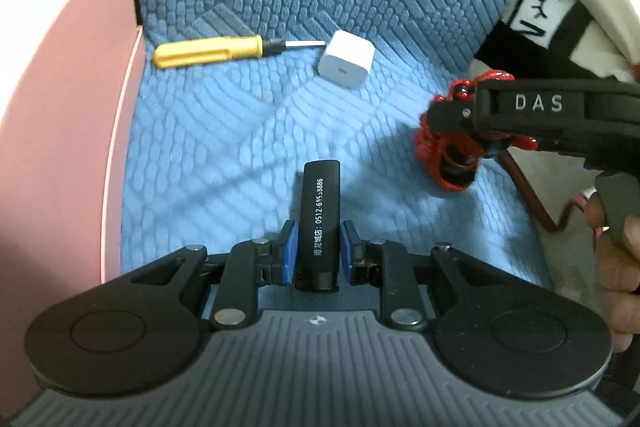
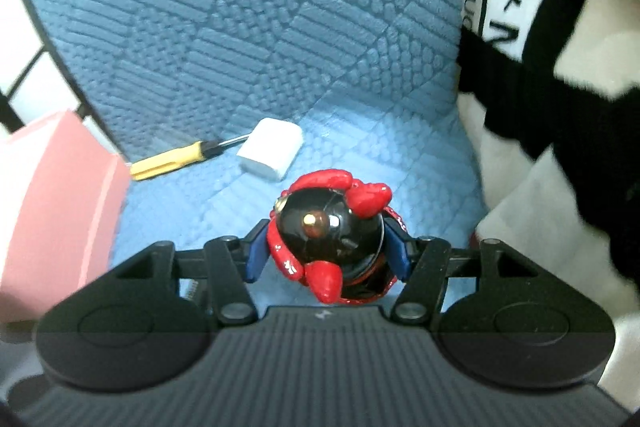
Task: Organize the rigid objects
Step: 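Lift the black USB stick and red-black figure off the seat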
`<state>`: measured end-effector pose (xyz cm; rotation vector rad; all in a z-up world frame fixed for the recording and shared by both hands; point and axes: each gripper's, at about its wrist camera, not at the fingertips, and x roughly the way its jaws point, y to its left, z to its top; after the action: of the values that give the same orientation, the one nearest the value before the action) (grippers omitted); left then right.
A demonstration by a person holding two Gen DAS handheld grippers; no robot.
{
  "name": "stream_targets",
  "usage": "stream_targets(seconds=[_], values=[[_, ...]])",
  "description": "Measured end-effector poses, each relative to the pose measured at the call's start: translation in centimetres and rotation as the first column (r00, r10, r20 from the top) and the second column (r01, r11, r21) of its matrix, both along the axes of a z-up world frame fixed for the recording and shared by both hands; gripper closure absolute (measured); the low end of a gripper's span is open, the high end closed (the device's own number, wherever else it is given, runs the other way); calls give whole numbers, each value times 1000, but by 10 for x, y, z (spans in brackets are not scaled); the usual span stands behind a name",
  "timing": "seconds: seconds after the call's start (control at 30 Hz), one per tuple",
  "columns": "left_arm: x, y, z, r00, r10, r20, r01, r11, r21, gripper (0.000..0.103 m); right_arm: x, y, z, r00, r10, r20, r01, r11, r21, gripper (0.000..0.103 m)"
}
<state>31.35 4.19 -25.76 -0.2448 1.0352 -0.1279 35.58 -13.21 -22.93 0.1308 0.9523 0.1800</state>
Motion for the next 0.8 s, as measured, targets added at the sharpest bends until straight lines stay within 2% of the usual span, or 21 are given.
stream_targets(seconds=[0.23,0.37,0.5,0.7,0.8], values=[[-38,-12,3,1000,-25,12,25,999,27,77,-49,-3,-2,1000,-11,-21,12,1000,18,41],[-63,-15,5,1000,-21,8,21,1000,13,77,-74,-2,1,1000,-29,-12,29,999,16,41],[-89,-25,10,999,-40,35,37,996,84,77,-93,-2,3,998,-56,-15,56,998,25,41],[-112,-28,11,998,-57,34,53,992,113,77,-126,0,5,998,-67,-12,68,997,35,41],[-121,-27,10,998,-55,25,52,993,103,77,-139,2,4,998,-65,-13,65,997,33,41]])
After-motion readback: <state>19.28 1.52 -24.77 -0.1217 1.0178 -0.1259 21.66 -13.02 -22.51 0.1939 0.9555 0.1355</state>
